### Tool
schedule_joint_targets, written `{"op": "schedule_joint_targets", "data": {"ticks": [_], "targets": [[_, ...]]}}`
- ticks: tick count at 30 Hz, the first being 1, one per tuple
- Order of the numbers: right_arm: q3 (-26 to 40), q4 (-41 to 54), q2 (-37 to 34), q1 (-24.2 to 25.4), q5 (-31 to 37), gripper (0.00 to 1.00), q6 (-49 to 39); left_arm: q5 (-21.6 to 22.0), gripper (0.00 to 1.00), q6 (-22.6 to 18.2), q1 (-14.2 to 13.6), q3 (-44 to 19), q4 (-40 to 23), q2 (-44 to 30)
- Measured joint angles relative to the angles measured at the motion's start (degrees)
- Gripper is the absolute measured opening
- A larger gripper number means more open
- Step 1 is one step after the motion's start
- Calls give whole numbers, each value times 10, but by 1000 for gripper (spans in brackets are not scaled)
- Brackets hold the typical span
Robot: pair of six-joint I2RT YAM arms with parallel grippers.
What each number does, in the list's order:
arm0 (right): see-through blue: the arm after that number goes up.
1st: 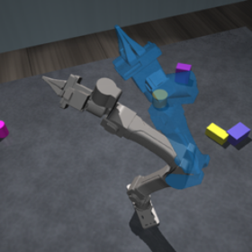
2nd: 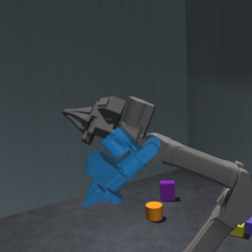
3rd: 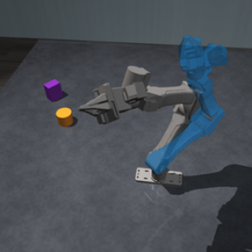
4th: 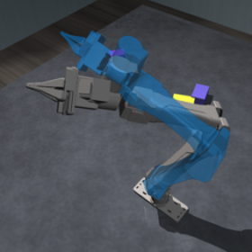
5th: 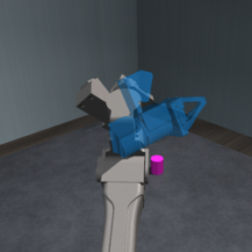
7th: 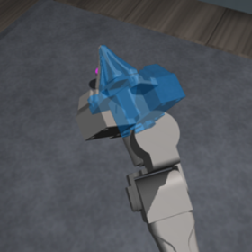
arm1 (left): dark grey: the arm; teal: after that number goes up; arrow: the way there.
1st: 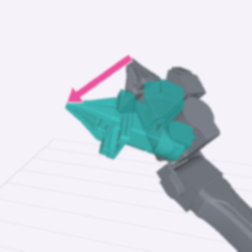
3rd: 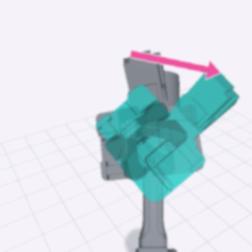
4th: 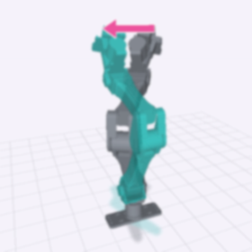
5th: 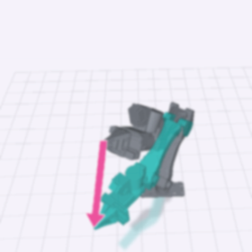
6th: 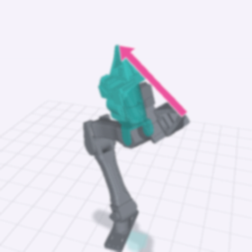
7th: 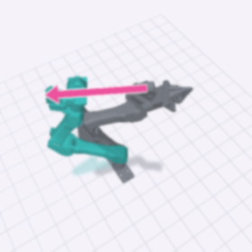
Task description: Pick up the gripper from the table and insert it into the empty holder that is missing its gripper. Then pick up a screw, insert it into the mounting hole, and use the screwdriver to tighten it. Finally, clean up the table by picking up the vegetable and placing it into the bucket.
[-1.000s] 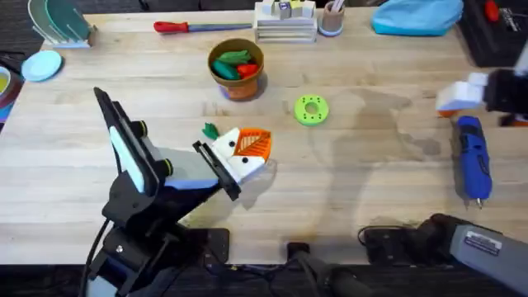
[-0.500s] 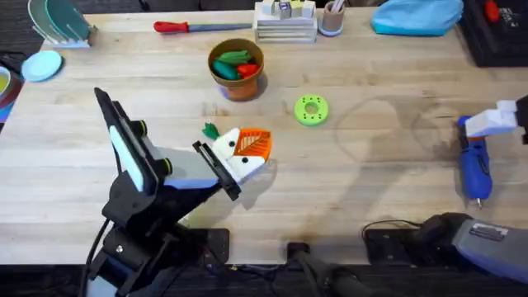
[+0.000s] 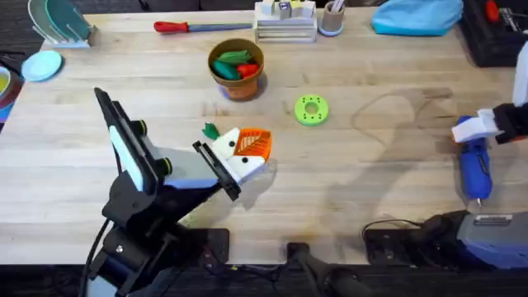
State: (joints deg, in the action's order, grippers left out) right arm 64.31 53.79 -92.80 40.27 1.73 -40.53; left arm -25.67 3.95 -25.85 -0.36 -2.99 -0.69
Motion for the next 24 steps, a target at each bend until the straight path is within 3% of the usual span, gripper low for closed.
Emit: {"op": "schedule_joint_targets", "data": {"ticks": [17, 24], "targets": [[0, -45, -71, 0, 11, 990, -28, 0, 4, 0, 0, 0, 0, 0], [0, -50, -71, 2, 10, 897, -28, 0, 4, 0, 0, 0, 0, 0]]}}
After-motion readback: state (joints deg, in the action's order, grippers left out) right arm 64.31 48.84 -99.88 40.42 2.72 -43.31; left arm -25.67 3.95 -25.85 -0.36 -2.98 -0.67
